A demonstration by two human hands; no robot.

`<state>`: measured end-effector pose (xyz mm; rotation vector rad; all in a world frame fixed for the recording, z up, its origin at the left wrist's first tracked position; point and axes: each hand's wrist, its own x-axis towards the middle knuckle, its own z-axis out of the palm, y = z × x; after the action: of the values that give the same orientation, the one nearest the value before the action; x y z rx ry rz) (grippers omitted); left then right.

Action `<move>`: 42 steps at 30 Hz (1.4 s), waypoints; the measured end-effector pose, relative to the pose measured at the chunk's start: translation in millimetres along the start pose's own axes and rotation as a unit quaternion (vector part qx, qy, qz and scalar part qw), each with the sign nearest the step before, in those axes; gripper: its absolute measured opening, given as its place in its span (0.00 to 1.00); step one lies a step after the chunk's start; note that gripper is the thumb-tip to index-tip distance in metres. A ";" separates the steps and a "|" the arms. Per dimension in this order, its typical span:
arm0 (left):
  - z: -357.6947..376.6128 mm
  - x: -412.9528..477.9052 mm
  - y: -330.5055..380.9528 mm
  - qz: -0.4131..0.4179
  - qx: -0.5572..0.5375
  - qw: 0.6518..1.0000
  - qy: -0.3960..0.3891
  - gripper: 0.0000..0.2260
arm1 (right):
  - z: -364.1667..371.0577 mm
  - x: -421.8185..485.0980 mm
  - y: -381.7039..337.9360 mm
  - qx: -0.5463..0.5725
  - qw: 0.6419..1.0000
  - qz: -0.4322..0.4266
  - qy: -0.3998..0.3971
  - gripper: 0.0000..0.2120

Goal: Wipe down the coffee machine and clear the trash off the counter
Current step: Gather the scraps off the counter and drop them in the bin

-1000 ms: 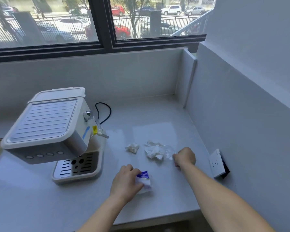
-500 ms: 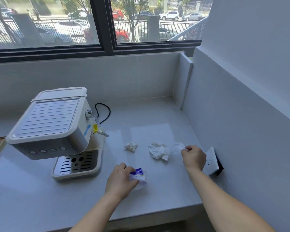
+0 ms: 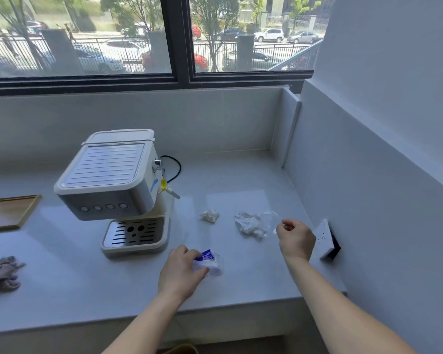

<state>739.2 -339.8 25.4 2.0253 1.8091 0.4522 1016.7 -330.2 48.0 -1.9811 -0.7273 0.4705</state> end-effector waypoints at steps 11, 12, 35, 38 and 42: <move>-44.0 -66.7 -88.0 0.043 -0.059 0.997 0.028 0.15 | 19.1 -134.3 -4.0 -0.023 0.999 -0.017 -0.032 0.07; -46.6 -75.4 -97.7 0.043 -0.062 0.997 0.030 0.15 | 21.6 -148.1 -2.7 -0.024 0.999 -0.018 -0.041 0.07; 53.9 -215.3 -199.4 -0.223 -0.042 0.973 -0.037 0.13 | 67.1 -288.3 113.7 -0.038 0.947 -0.038 -0.318 0.04; 82.0 -225.1 -215.6 -0.243 -0.054 0.968 -0.041 0.14 | 80.6 -297.1 145.8 -0.063 0.941 -0.010 -0.331 0.08; 125.6 -231.6 -242.6 -0.266 -0.059 0.961 -0.038 0.15 | 104.5 -296.4 196.4 -0.078 0.939 0.040 -0.332 0.05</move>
<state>562.0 -555.9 -198.5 1.3762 2.1141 0.3034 791.6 -533.4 -165.1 -2.0045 -1.1229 1.1960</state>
